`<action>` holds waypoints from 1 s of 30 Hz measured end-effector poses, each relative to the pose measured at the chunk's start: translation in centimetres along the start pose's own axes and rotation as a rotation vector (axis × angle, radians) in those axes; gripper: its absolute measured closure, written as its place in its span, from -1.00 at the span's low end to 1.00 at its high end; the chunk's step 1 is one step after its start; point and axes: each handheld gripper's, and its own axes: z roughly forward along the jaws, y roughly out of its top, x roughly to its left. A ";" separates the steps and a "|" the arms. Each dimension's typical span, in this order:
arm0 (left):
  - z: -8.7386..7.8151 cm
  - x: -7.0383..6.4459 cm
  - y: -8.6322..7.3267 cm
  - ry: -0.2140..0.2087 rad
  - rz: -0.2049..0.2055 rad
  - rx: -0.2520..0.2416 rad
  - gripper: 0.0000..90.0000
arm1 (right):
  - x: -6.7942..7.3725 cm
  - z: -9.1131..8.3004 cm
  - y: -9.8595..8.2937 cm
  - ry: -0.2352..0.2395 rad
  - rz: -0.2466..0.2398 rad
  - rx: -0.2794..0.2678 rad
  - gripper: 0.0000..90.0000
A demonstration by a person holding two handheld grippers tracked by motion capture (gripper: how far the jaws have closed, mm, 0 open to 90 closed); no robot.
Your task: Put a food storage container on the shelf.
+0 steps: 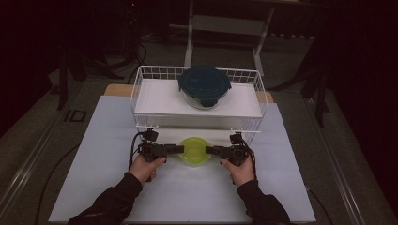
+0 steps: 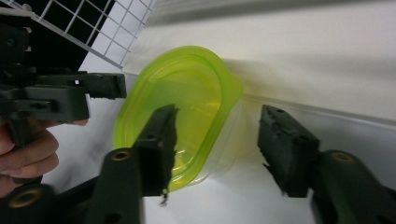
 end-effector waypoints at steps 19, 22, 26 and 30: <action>1.0 0.1 0.1 0.038 -0.026 0.096 0.63 | 0.3 0.3 -0.7 0.010 0.017 0.041 0.64; 0.8 -0.1 -0.1 0.044 -0.020 0.103 0.66 | 0.7 0.3 -0.9 0.010 0.003 0.042 0.67; 0.5 -0.4 -0.5 0.056 -0.015 0.101 0.68 | 1.2 0.1 -1.1 0.002 -0.012 0.035 0.71; 0.4 -0.5 -0.8 0.057 -0.013 0.097 0.69 | 1.4 0.1 -1.2 0.012 -0.009 0.036 0.73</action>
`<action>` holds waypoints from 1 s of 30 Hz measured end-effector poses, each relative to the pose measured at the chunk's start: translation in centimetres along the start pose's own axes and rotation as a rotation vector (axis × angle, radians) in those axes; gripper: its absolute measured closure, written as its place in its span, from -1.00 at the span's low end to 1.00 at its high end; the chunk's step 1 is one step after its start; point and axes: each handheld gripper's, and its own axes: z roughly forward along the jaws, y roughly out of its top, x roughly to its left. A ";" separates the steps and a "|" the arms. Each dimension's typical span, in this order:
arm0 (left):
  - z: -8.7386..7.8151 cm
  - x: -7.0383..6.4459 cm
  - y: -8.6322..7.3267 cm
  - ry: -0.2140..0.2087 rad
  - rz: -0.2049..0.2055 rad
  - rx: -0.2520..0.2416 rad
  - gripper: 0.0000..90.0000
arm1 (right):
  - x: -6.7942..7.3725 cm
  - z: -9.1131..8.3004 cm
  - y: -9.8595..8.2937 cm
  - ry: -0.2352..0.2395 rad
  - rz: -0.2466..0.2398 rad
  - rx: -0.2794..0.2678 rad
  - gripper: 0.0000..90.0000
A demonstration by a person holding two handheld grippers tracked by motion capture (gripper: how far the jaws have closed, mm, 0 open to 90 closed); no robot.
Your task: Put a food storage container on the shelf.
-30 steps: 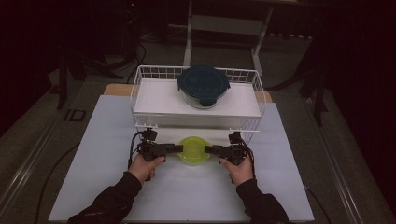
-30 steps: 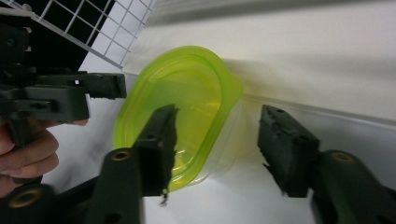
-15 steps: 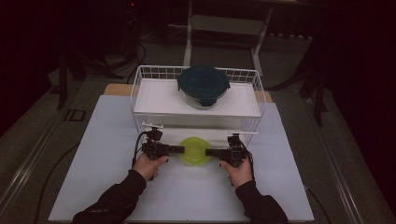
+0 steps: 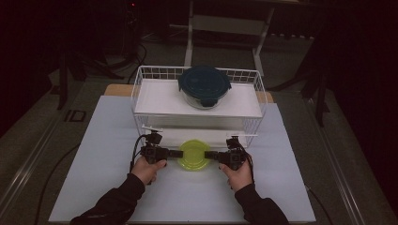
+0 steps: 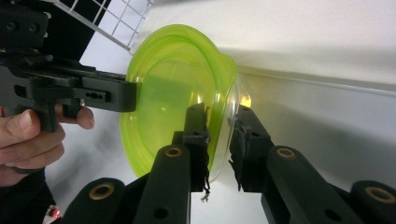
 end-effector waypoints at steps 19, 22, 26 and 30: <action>-2.4 -3.1 -1.3 0.013 0.087 -0.030 0.77 | 2.8 -2.2 -0.9 -0.020 -0.115 -0.023 0.79; -2.8 -3.7 -1.3 0.014 0.104 -0.039 0.77 | 3.2 -2.8 -0.9 -0.015 -0.123 -0.036 0.79; -3.6 -4.8 -1.2 0.008 0.126 -0.051 0.77 | 3.9 -3.8 -1.0 -0.010 -0.131 -0.056 0.79; -4.4 -6.0 -0.9 -0.003 0.145 -0.071 0.77 | 4.7 -5.0 -0.8 -0.005 -0.140 -0.075 0.79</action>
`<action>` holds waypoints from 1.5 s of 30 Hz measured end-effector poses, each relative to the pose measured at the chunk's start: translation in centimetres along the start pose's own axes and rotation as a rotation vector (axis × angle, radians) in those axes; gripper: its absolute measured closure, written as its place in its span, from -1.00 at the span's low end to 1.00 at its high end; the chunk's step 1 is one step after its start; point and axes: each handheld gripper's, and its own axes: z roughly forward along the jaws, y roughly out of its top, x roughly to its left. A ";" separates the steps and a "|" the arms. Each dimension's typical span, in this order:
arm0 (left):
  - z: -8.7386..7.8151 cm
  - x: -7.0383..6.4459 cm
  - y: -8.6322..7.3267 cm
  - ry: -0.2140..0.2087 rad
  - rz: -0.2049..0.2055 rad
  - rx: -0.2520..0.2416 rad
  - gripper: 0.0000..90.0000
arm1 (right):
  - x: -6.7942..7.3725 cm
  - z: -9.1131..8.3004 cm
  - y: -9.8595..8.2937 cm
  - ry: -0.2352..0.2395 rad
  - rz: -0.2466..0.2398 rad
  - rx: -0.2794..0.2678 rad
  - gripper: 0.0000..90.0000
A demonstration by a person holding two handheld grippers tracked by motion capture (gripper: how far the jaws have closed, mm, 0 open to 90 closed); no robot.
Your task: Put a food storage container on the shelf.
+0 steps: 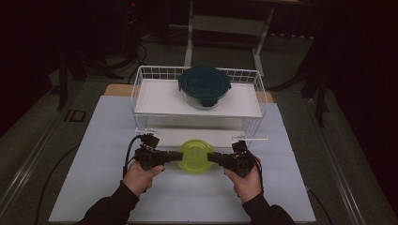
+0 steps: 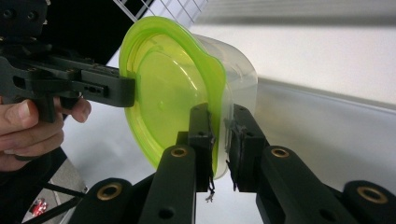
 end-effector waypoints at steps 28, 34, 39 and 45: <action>-5.7 -6.0 5.4 -0.012 0.118 -0.127 0.79 | 4.9 -5.7 5.5 0.018 -0.076 -0.135 0.79; -7.0 -7.0 6.6 -0.014 0.136 -0.160 0.79 | 5.8 -6.7 7.0 0.025 -0.096 -0.167 0.79; -7.8 -7.4 7.7 -0.020 0.139 -0.171 0.79 | 6.7 -7.3 8.2 0.020 -0.116 -0.187 0.79; -8.4 -7.9 9.2 -0.019 0.148 -0.184 0.79 | 7.1 -7.8 9.6 0.017 -0.120 -0.205 0.79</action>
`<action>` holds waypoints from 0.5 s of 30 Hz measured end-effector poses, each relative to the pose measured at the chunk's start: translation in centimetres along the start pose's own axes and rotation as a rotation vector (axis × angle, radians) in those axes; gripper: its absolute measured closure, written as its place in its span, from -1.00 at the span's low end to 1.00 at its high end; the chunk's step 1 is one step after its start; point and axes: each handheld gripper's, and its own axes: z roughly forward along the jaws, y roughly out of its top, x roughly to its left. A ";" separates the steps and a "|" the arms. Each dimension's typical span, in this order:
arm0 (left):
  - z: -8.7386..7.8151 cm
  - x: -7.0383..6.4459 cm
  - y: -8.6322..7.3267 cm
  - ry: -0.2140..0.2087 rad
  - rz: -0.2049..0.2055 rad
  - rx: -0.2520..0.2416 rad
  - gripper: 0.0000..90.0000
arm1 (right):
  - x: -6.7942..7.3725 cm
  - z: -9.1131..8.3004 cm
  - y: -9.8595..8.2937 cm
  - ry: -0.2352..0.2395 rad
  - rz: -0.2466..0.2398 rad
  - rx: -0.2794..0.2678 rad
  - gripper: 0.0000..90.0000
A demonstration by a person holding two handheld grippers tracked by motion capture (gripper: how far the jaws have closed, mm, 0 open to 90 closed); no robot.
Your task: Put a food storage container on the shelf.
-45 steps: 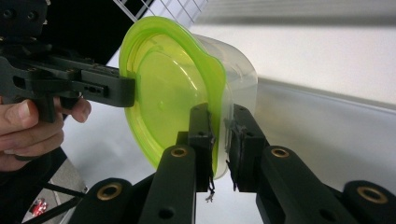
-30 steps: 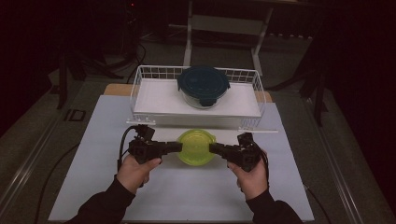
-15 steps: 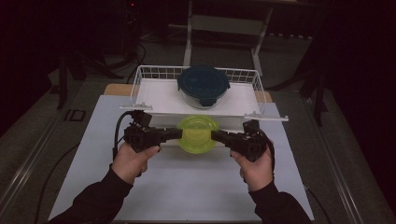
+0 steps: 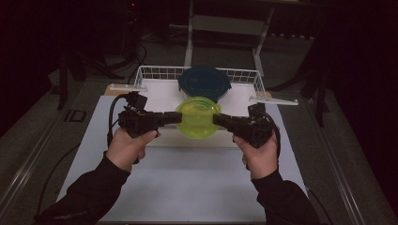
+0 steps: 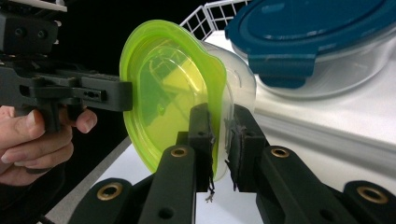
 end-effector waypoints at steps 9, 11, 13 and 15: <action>-0.1 -0.4 2.4 -0.001 0.019 -0.012 0.79 | 0.2 -0.5 2.1 -0.015 -0.014 -0.033 0.79; 0.1 -0.3 3.5 -0.004 0.023 -0.018 0.79 | 0.1 -0.5 3.1 -0.023 -0.017 -0.041 0.79; 0.2 -0.3 4.2 -0.001 0.031 -0.023 0.79 | 0.1 -0.5 3.8 -0.030 -0.016 -0.049 0.79; 0.3 0.0 5.0 0.000 0.036 -0.027 0.79 | -0.1 -0.5 4.5 -0.034 -0.014 -0.054 0.79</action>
